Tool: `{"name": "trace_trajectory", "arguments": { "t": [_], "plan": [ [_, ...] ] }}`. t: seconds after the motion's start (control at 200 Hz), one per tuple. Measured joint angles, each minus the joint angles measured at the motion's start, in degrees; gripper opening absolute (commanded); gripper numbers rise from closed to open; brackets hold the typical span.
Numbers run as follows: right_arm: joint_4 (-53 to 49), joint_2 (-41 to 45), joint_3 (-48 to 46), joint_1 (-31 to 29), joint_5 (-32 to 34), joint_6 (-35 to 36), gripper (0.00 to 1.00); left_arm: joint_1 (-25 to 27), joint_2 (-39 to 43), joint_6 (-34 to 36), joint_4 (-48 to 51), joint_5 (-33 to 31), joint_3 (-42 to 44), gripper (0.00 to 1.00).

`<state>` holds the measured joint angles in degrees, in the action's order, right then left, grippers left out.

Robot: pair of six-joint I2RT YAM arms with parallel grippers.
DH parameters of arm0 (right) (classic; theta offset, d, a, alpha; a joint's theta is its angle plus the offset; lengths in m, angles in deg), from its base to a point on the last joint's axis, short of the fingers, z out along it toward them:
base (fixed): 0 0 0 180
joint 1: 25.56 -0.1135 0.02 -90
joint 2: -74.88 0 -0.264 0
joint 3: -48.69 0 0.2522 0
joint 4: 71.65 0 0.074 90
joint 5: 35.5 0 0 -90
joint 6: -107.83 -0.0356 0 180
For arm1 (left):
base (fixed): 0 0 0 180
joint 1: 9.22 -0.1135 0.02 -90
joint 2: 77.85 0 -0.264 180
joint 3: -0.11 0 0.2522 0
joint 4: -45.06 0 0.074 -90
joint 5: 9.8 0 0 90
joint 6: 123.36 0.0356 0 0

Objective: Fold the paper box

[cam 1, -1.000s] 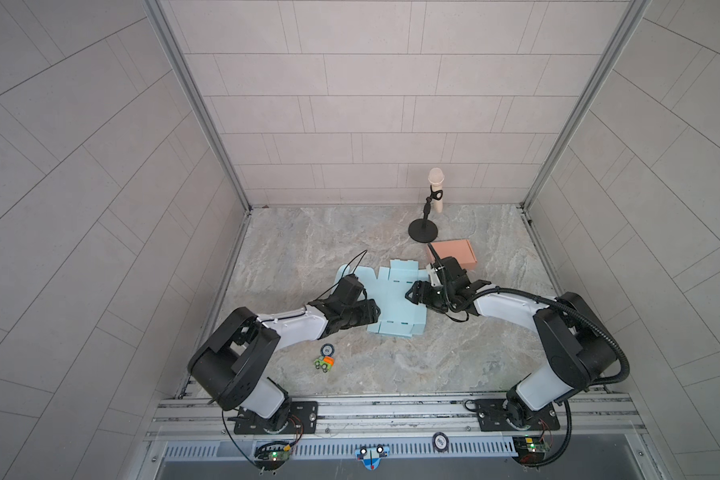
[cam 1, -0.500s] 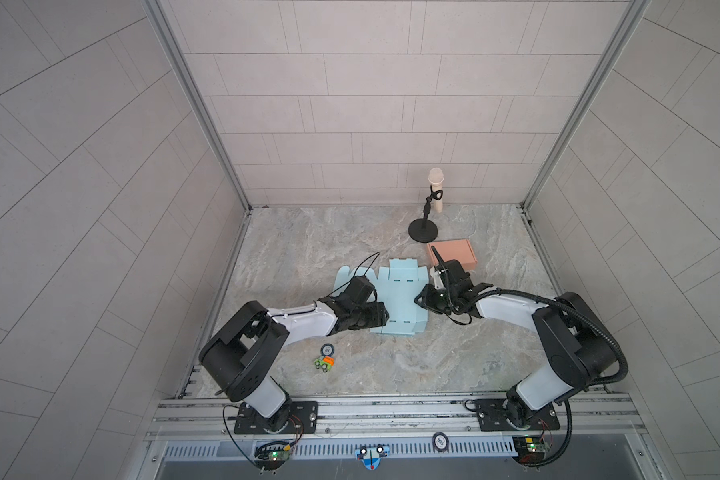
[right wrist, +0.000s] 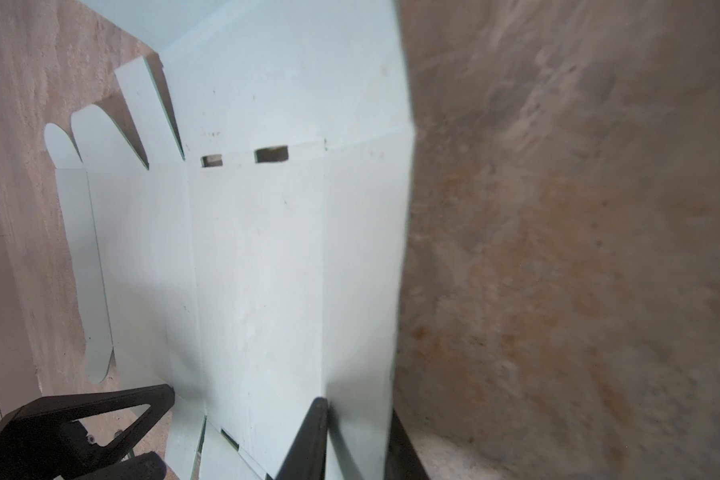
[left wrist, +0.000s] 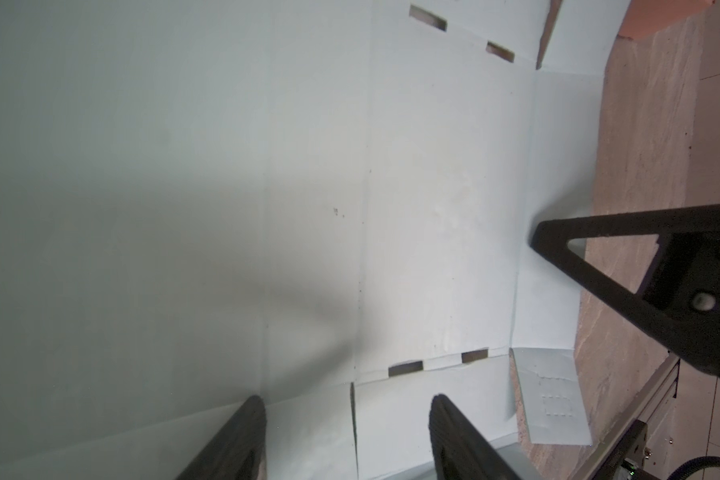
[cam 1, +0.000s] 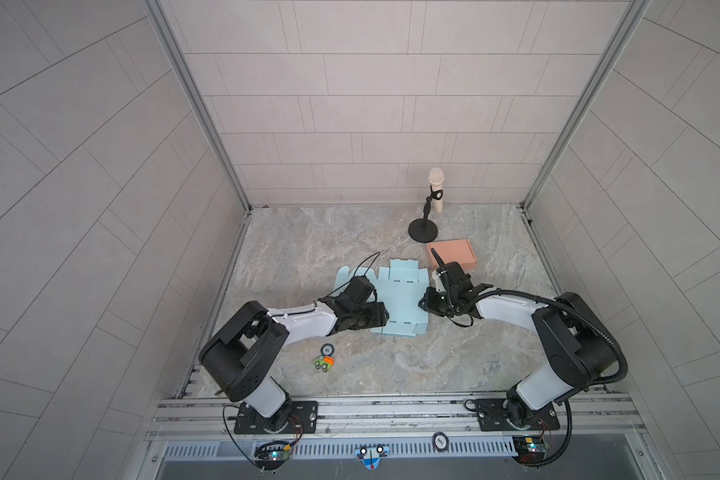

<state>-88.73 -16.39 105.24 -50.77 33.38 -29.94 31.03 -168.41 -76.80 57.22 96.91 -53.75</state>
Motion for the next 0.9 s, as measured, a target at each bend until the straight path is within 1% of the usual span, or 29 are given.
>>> {"name": "trace_trajectory", "arguments": {
  "t": [0.185, 0.27, 0.441, 0.556, 0.576, 0.666, 0.716, 0.766, 0.901],
  "plan": [
    [-1.2, 0.1, 0.3, 0.0, 0.3, 1.0, 0.12, 0.0, 0.0, 0.2, 0.0, 0.6, 0.0, 0.67],
    [-1.2, 0.2, 0.4, 0.0, 0.5, 1.3, 0.09, 0.1, -0.1, 0.2, -0.1, 1.2, 0.0, 0.66],
    [-3.1, 0.5, 1.3, -0.1, 1.6, 2.8, 0.05, 0.7, 0.1, 0.4, 0.5, 1.7, 0.0, 0.66],
    [-9.0, 0.3, 5.7, -0.8, 3.8, 7.0, 0.05, 0.9, 1.9, 1.0, 2.8, 2.0, -0.1, 0.66],
    [-10.4, 0.1, 6.9, -1.0, 4.3, 8.1, 0.05, 0.9, 2.3, 1.2, 3.3, 2.1, -0.2, 0.64],
    [-15.1, -1.1, 12.0, -1.6, 6.6, 12.5, 0.05, -0.2, 3.5, 2.8, 5.2, 2.9, -1.9, 0.5],
    [-17.3, -1.9, 14.3, -1.9, 7.7, 15.0, 0.05, -1.5, 3.6, 3.0, 5.4, 3.6, -3.2, 0.44],
    [-19.6, -2.7, 16.1, -2.1, 8.8, 17.1, 0.05, -3.0, 3.6, 4.0, 5.0, 4.2, -4.3, 0.42],
    [-25.9, -6.8, 21.2, -2.5, 12.2, 22.4, 0.06, -7.5, 2.1, 5.2, 4.7, 5.3, -7.3, 0.4]
  ]
}}
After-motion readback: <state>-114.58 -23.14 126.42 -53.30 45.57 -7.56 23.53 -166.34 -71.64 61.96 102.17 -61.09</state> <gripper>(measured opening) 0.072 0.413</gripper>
